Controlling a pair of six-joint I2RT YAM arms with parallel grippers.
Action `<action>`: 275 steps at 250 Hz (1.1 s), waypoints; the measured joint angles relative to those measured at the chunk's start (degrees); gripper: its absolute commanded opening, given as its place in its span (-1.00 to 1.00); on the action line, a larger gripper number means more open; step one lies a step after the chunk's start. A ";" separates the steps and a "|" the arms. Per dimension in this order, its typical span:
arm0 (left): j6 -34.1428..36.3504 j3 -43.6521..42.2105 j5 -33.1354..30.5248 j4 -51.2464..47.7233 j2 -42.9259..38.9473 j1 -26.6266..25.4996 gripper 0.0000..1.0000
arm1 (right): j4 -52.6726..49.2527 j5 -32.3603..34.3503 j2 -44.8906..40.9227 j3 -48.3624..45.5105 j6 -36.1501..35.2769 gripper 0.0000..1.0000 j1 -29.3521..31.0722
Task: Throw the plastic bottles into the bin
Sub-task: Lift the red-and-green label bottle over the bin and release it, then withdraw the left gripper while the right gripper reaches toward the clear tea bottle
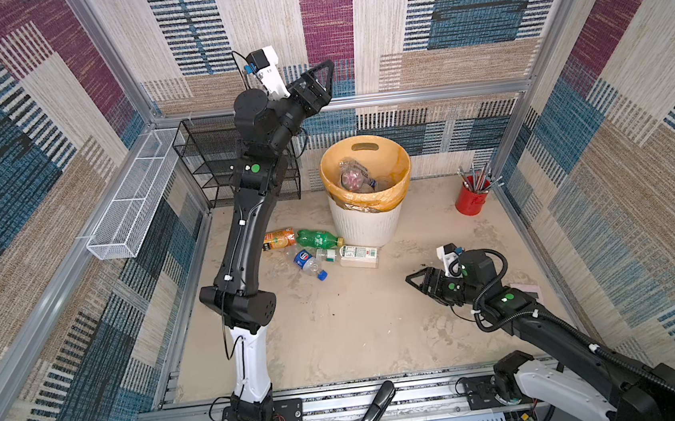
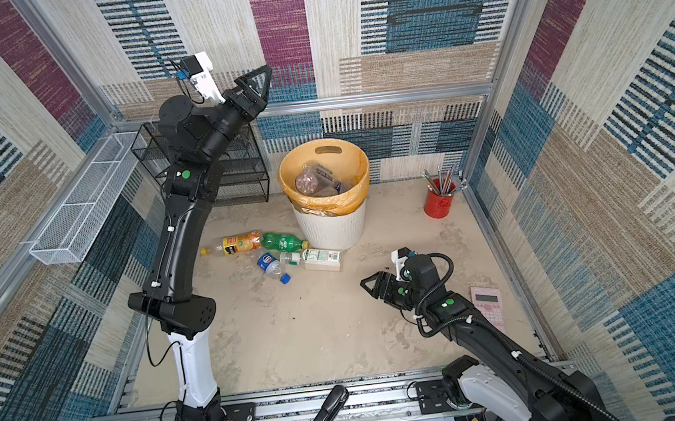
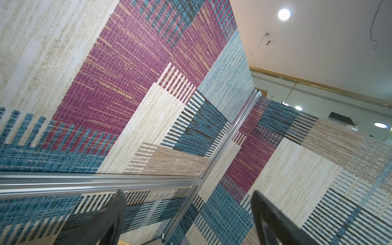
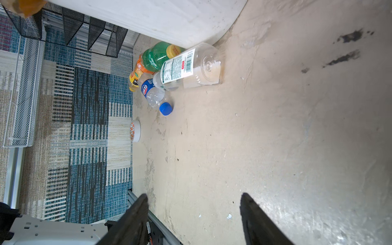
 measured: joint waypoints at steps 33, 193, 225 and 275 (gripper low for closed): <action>0.61 -22.43 -1.44 3.91 -14.64 -0.22 0.82 | -0.48 0.85 -0.20 -0.46 0.24 0.40 0.00; 0.13 -98.73 -12.41 -4.85 -71.58 2.32 0.77 | 0.90 -0.09 8.28 2.38 -1.25 0.40 0.55; -3.41 -104.21 -13.75 -9.79 -76.24 2.32 0.73 | 1.29 -0.09 11.21 4.59 -2.40 0.40 1.22; -7.02 -106.27 -14.71 -14.03 -79.17 2.32 0.72 | 2.80 0.22 14.53 8.11 -3.26 0.40 3.21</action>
